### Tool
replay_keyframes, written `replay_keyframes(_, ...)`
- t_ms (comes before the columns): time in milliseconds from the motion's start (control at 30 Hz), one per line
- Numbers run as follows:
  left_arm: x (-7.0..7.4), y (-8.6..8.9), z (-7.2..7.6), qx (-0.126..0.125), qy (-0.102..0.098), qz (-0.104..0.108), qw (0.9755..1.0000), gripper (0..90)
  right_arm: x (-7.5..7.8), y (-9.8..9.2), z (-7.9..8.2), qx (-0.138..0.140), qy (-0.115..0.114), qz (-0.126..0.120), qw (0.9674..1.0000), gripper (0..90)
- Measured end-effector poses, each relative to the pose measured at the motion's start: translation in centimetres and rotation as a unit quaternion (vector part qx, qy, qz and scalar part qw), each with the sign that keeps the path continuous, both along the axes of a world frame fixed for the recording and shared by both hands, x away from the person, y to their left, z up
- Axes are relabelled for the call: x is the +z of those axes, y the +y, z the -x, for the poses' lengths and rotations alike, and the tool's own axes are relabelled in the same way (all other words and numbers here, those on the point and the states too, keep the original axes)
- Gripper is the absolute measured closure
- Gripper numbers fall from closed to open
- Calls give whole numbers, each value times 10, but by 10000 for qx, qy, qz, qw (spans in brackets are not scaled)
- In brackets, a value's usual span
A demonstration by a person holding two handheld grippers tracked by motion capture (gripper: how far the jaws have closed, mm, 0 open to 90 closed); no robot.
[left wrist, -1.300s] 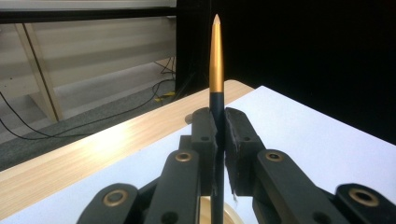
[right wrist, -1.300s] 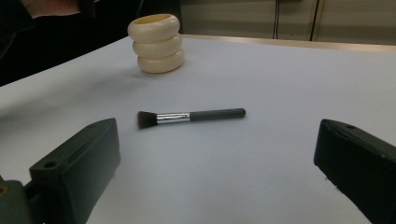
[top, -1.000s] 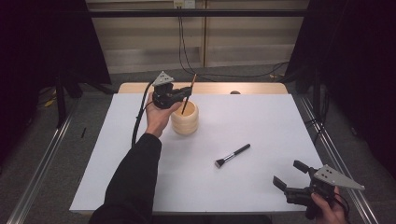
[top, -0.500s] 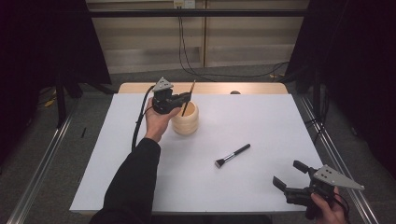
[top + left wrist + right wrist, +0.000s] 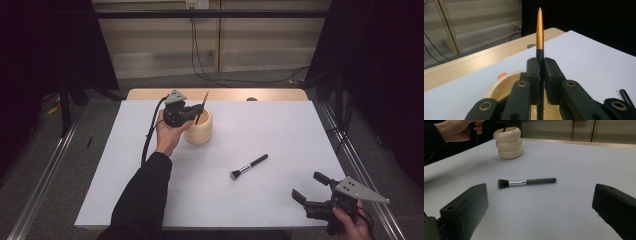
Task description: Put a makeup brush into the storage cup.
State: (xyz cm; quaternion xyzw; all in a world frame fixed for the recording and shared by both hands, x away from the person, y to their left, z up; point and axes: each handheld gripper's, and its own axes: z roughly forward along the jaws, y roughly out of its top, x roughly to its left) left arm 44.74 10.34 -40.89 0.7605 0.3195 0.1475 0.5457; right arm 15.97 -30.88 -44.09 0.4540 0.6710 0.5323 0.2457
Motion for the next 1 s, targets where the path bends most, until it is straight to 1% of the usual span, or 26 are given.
replay_keyframes(33, 0, 0, 0, 0, 0, 0, 10000, 832, 0, 0, 0, 5, -12, 9, 10000, 0)
replay_keyframes(67, 0, 0, 0, -58, -36, 39, 10000, 832, 0, 0, 0, 3, -9, -5, 10000, 0)
replay_keyframes(100, 2, 0, 2, -1, -43, 66, 10000, 832, 0, 0, 0, 21, -12, 25, 10000, 0)
replay_keyframes(200, 0, -1, 2, -62, -72, 37, 9999, 832, 0, -1, 1, 25, -13, 32, 10000, 0)
replay_keyframes(233, -1, -1, 3, -7, -28, 88, 10000, 832, 0, 0, 1, 19, -15, 12, 10000, 0)
replay_keyframes(300, -2, 0, 3, 14, -22, 73, 10000, 832, 0, -1, 1, 9, -14, 16, 10000, 0)
replay_keyframes(333, -4, 0, 3, -24, -12, 32, 10000, 832, 0, -1, 1, 12, -13, 26, 10000, 0)
replay_keyframes(367, -5, 1, 3, 49, 23, 38, 10000, 829, 0, -1, 1, 13, -13, 21, 10000, 0)
replay_keyframes(433, -6, 2, 3, 43, 34, 59, 10000, 829, 0, -1, 1, 10, -11, 21, 10000, 0)
replay_keyframes(467, -6, 2, 3, -6, 62, 96, 9999, 829, 0, -1, 1, 15, -16, 27, 10000, 0)
replay_keyframes(500, -6, 3, 4, 48, 53, 6, 10000, 829, 0, 0, 1, 28, -29, 47, 10000, 0)
replay_keyframes(533, -7, 4, 4, 58, 40, -11, 10000, 829, 0, 0, 1, 25, -31, 55, 10000, 0)
replay_keyframes(567, -7, 5, 3, 6, 52, 21, 10000, 828, 0, 0, 1, 20, -26, 53, 10000, 0)
replay_keyframes(600, -7, 5, 4, 72, 61, -8, 10000, 828, 0, 0, 1, 20, -26, 53, 10000, 0)
replay_keyframes(667, -7, 5, 4, 65, 54, -13, 10000, 826, 0, 0, 1, 25, -7, 46, 10000, 0)
replay_keyframes(700, -8, 5, 4, 20, 38, 47, 10000, 826, 0, 0, 0, 21, -17, 48, 10000, 0)
replay_keyframes(767, -7, 5, 5, 65, 8, -19, 10000, 815, 0, 0, 0, 16, -21, 7, 10000, 0)
replay_keyframes(900, -8, 5, 4, 50, 20, 6, 10000, 806, 0, 0, 0, 29, -15, 34, 10000, 0)
replay_keyframes(967, -7, 5, 5, 73, 16, -63, 10000, 799, 0, 0, 0, 33, -16, 48, 10000, 0)
replay_keyframes(1000, -7, 5, 5, 74, 16, -41, 10000, 789, 0, 0, 0, 28, -21, 44, 10000, 0)
